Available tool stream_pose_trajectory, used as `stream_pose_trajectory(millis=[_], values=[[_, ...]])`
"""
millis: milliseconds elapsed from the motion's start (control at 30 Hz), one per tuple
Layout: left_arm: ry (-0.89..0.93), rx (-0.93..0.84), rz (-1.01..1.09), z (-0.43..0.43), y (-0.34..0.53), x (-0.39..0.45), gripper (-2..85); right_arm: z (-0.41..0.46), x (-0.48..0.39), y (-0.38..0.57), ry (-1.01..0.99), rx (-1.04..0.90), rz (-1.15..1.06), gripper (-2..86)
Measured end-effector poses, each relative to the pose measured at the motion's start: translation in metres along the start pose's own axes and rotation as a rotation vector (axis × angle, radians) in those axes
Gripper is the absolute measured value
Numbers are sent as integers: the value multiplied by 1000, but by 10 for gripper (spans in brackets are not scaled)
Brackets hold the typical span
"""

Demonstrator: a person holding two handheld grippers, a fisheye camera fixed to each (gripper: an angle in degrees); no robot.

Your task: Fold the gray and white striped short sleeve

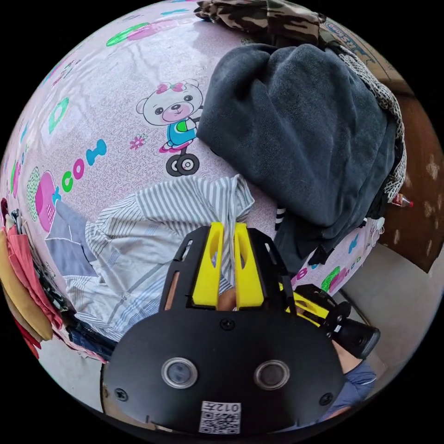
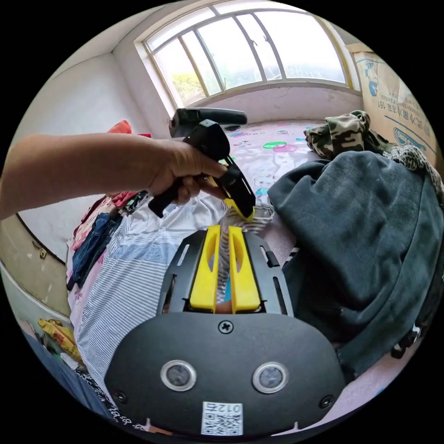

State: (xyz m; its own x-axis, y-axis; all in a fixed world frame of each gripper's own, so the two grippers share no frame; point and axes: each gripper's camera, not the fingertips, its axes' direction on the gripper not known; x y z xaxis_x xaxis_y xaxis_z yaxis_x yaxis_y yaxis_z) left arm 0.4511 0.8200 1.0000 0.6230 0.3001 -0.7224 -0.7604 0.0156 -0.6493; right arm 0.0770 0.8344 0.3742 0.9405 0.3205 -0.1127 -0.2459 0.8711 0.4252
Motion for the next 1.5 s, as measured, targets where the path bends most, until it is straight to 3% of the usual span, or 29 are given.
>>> stream_pose_trajectory(millis=[200,500,1100,1333,1500], values=[[259,108,-71,-24,6,-51,8,-67,13,90,49,-145,135,79],[251,128,-31,-24,10,-65,1,-93,-15,172,-16,-351,276,109],[398,148,-43,-31,33,-136,2,-120,-34,163,-53,-395,345,150],[481,173,-22,-36,59,-171,2,-138,-19,167,-265,-266,557,156],[587,193,38,-45,94,-212,2,-162,-75,131,-276,-252,424,159]])
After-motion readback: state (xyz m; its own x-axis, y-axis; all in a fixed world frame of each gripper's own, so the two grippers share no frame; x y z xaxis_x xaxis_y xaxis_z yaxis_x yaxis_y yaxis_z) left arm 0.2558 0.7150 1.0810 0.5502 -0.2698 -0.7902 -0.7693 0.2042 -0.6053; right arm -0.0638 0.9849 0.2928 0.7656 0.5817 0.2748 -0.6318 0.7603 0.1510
